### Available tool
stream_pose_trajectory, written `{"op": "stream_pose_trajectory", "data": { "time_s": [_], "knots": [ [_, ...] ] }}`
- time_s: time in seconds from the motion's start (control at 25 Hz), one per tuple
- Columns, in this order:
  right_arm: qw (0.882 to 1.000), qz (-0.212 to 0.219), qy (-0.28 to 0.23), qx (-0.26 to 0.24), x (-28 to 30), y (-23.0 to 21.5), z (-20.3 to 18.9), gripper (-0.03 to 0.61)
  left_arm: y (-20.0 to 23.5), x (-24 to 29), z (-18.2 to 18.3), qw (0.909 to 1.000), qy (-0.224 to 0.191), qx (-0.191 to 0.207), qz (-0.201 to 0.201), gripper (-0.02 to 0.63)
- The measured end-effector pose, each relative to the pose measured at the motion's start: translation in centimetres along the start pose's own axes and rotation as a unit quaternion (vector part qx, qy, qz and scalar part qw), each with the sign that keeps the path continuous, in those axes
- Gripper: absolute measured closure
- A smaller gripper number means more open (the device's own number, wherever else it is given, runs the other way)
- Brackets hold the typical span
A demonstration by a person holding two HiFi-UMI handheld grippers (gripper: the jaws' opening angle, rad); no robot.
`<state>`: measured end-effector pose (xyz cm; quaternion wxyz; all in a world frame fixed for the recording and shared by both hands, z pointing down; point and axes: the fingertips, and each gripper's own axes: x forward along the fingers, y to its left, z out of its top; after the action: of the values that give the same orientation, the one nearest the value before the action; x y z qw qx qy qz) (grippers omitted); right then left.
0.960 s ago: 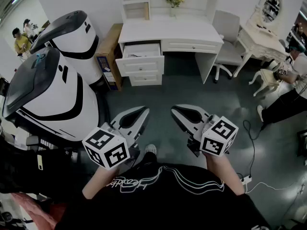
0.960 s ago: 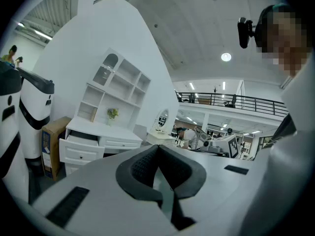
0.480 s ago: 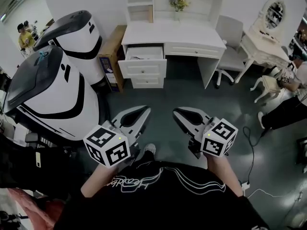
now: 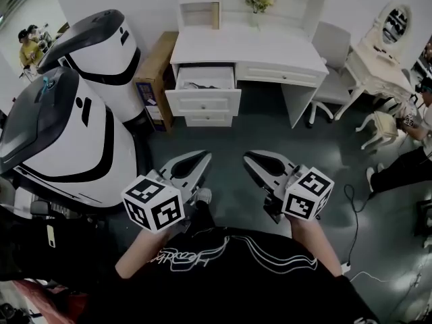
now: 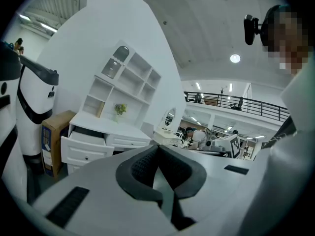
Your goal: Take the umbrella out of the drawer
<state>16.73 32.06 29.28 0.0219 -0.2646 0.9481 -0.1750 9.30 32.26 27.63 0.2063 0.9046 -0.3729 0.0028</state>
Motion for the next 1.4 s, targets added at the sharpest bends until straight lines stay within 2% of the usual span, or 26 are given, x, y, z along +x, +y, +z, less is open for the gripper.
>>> {"op": "stream_pose_trajectory", "data": {
  "time_s": [0.16, 0.36, 0.6, 0.76, 1.0, 1.16, 1.28, 1.4],
  "knots": [
    [1.000, -0.020, 0.002, 0.010, 6.9, -5.1, 2.4, 0.528, 7.8, 2.8, 3.8, 0.9999, 0.007, -0.011, -0.002, 0.595],
    [0.998, -0.041, 0.012, 0.046, 15.7, -11.9, 4.6, 0.526, 18.3, 7.1, 8.0, 0.9987, 0.038, -0.035, -0.001, 0.595],
    [0.996, -0.068, 0.028, 0.044, 24.9, -20.6, 5.6, 0.526, 29.9, 12.6, 10.1, 0.9966, 0.072, -0.040, -0.008, 0.595],
    [0.995, -0.077, 0.037, 0.057, 29.0, -24.8, 5.3, 0.526, 36.6, 15.3, 10.5, 0.9943, 0.089, -0.058, 0.002, 0.595],
    [0.994, -0.069, 0.078, 0.032, 31.9, -29.6, 5.2, 0.522, 41.1, 19.4, 11.0, 0.9929, 0.100, -0.065, 0.001, 0.595],
    [0.992, -0.074, 0.100, 0.011, 34.2, -34.3, 5.7, 0.445, 43.8, 22.3, 12.4, 0.9929, 0.101, -0.063, 0.007, 0.595],
    [0.987, -0.088, 0.128, -0.026, 36.9, -38.8, 5.7, 0.421, 47.1, 24.2, 13.2, 0.9921, 0.104, -0.067, 0.021, 0.595],
    [0.976, -0.076, 0.191, -0.064, 40.3, -42.9, 4.1, 0.391, 50.6, 26.3, 13.6, 0.9893, 0.114, -0.084, 0.034, 0.595]
  ]
}}
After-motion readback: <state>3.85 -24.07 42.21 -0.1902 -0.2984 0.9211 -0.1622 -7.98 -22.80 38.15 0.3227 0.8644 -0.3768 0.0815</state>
